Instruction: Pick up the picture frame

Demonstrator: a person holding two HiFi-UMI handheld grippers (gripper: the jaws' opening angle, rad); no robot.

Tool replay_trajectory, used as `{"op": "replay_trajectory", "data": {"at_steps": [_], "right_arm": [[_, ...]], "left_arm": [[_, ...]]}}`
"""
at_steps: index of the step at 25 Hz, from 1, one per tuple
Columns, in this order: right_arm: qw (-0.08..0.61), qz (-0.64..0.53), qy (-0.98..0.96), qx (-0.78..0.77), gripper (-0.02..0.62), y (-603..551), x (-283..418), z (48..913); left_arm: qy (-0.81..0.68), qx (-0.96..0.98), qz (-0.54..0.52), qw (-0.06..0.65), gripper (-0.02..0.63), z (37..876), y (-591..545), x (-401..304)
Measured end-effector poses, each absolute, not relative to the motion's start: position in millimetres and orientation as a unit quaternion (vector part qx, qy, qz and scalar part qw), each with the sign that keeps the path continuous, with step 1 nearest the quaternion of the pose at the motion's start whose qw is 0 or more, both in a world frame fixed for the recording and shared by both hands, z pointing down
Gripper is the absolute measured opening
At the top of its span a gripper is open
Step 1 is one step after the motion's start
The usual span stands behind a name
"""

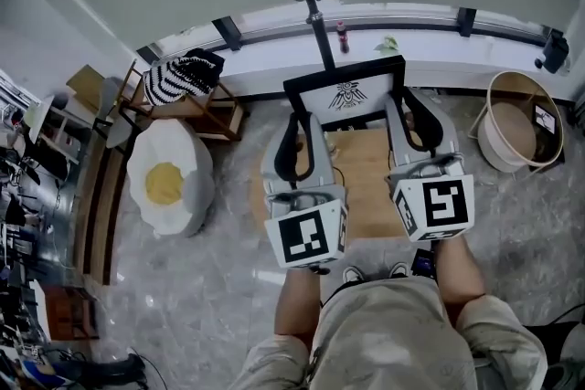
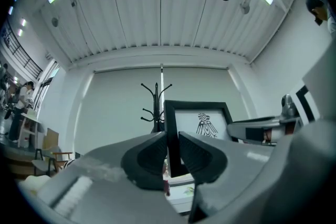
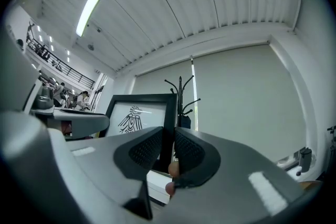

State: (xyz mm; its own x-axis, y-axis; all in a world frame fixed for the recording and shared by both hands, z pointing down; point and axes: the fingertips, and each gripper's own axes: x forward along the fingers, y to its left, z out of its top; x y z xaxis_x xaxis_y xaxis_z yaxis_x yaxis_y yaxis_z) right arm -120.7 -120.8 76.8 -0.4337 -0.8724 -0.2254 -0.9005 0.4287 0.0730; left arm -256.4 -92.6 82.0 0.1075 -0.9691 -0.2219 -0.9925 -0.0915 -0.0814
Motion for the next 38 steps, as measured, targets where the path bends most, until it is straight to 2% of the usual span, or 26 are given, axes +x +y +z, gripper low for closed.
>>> {"op": "replay_trajectory", "data": {"at_steps": [38], "right_arm": [[0.079,0.103,0.840,-0.527,0.072,-101,-110,67]], "left_arm": [[0.667,-0.735,0.064,0.101,0.078,75,-73,-246]]}}
